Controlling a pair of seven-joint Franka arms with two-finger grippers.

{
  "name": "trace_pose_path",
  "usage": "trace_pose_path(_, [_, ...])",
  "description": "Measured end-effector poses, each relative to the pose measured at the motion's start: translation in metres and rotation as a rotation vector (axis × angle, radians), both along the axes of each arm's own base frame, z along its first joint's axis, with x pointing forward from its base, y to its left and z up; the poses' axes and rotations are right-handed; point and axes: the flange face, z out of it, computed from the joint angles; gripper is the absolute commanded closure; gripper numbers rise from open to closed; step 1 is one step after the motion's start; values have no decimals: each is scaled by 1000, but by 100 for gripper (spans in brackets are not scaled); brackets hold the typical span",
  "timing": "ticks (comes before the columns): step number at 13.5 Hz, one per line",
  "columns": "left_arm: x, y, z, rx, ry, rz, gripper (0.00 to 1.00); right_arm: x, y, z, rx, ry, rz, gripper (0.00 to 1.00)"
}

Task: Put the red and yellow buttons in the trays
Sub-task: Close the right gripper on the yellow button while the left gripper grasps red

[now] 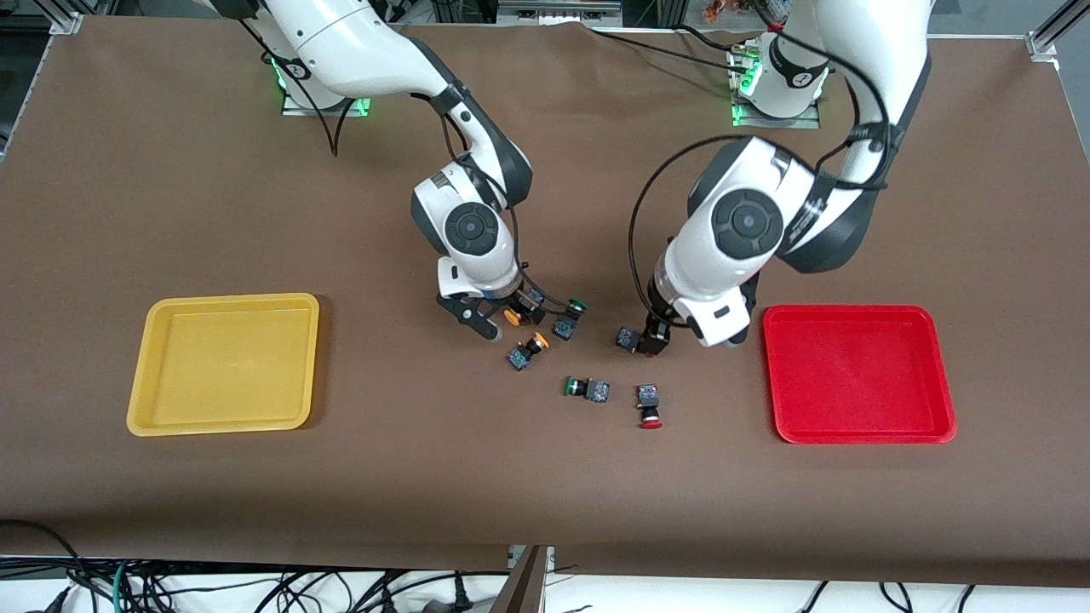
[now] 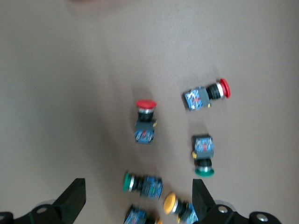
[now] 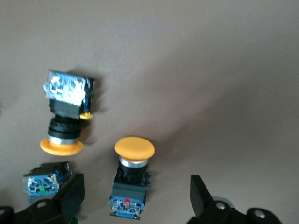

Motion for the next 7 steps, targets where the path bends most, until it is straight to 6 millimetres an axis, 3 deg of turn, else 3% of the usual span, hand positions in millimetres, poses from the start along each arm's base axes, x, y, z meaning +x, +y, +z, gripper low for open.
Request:
trace_pose_path(3, [6, -2, -61, 43, 8, -27, 0, -11, 13, -11, 0, 0, 7, 0])
trace_pose_path(6, [5, -5, -104, 44, -8, -39, 0, -20, 21, -22, -4, 4, 14, 1])
trace_pose_path(7, [3, -5, -115, 41, -9, -39, 0, -22, 22, -27, -7, 8, 17, 8])
